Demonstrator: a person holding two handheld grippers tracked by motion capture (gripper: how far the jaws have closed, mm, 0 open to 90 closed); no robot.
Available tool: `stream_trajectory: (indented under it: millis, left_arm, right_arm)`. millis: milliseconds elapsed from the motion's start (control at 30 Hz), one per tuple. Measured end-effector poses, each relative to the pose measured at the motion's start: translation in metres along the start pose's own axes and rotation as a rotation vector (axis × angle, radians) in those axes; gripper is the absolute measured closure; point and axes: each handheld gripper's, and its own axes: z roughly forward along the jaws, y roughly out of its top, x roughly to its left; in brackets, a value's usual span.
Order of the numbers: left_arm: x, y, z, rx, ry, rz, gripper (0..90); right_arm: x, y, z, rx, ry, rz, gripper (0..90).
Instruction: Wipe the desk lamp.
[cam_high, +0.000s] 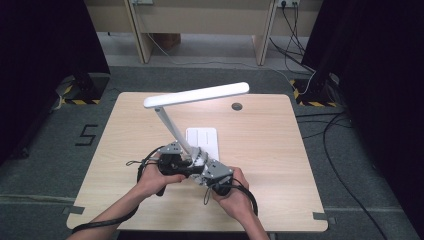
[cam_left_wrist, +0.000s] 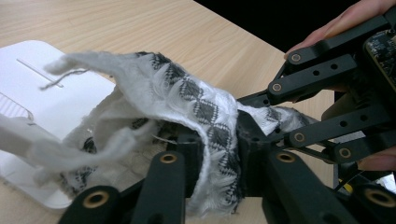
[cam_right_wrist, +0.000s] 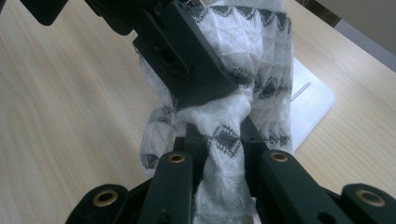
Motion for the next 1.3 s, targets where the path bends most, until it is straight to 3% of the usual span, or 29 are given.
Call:
stream_trajectory:
  millis: [167,300,533,633,900,1300]
  left_arm:
    - [-0.002,0.002,-0.007,-0.009,0.026,0.006,80.2]
    - [-0.002,0.002,-0.012,-0.026,0.043,-0.007,81.1]
    - [0.001,0.002,-0.026,-0.05,0.108,0.002,81.2]
    - [0.002,0.001,-0.033,-0.054,0.137,0.013,81.2]
    - [0.004,-0.004,-0.053,-0.073,0.16,0.006,81.2]
    - [0.007,-0.011,-0.091,-0.129,0.198,-0.006,81.2]
  right_arm:
    - [0.001,0.004,0.001,-0.015,0.003,0.0,75.6]
    - [0.001,0.009,-0.001,-0.024,0.018,0.013,65.4]
    - [-0.002,0.014,-0.009,-0.017,0.061,0.042,51.3]
    - [-0.004,0.017,-0.015,-0.026,0.074,0.058,50.1]
    - [-0.012,0.018,-0.021,-0.053,0.081,0.086,49.4]
    - [-0.039,0.005,-0.002,-0.067,0.079,0.205,50.4]
